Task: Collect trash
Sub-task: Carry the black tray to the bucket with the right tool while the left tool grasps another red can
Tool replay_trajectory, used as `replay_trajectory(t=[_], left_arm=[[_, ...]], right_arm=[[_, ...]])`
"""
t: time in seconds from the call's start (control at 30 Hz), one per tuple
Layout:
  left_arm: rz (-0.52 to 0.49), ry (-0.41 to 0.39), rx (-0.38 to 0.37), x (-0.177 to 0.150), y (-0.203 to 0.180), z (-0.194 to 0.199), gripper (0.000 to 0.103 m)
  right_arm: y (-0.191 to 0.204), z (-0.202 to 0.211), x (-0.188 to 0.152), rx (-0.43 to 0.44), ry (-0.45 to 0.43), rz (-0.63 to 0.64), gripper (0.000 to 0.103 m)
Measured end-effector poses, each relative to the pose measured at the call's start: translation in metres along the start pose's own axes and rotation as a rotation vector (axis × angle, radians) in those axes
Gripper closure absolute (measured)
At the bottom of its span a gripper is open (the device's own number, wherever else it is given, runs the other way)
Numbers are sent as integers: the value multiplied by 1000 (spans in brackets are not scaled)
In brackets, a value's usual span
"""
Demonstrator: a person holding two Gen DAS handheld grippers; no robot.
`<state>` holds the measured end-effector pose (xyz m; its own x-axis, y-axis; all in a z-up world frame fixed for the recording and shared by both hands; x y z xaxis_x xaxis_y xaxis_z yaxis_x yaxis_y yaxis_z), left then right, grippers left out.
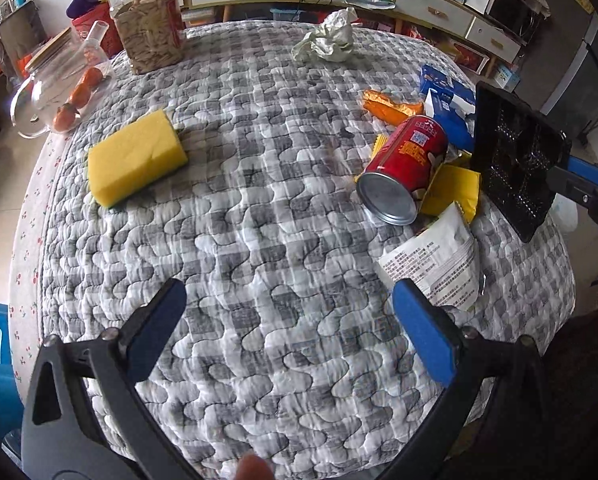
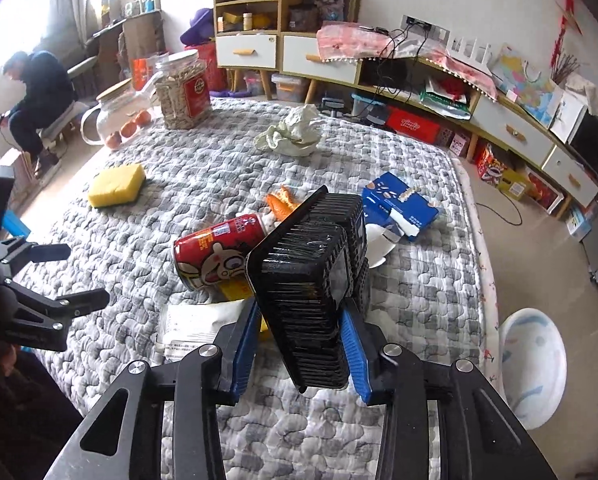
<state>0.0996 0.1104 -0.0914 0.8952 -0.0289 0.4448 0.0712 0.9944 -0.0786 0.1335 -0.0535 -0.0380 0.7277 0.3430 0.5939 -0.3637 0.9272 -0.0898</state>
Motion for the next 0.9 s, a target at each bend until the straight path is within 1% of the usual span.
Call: replay_trajectory(t=[0.1, 0.27, 0.37, 0.43, 0.47, 0.53, 0.67, 0.77, 0.8, 0.9], left_arm=[[-40, -7, 2, 12, -17, -5, 1], [-52, -20, -52, 33, -41, -16, 1], [-59, -32, -71, 45, -52, -24, 1], [-60, -32, -96, 50, -59, -30, 9], [-65, -28, -104, 53, -62, -33, 11], [-86, -25, -108, 58, -69, -39, 18], [-120, -5, -109, 66, -81, -52, 26], [-134, 18, -89, 67, -85, -61, 32], [-135, 24, -85, 67, -86, -63, 36], [-121, 20, -85, 68, -86, -63, 38]], right_arm=[[-27, 8, 0, 23, -13, -73, 67], [-69, 17, -3, 63, -20, -199, 67], [-90, 21, -7, 103, -22, -270, 67], [-102, 26, -9, 129, -24, -308, 67], [-108, 28, -11, 137, -26, -323, 67], [-116, 31, -13, 143, -29, -345, 67], [-128, 37, -19, 159, -27, -370, 67], [-135, 43, -21, 176, -35, -380, 67], [-138, 45, -22, 178, -39, -383, 67], [-144, 48, -23, 180, -46, -403, 67]])
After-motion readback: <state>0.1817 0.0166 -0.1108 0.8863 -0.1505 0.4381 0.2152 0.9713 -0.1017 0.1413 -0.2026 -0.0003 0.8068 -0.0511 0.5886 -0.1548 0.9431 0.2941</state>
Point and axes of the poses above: each gripper's, at about its wrist camera, not at the fingertips, and z roughly against the way its jaws point, y to its left, x to its top, the point moved 5 cm from there along -z, roughly the way its jaws point, and after that the axes turned 2 degrees about -x, right-handed, at the moved point
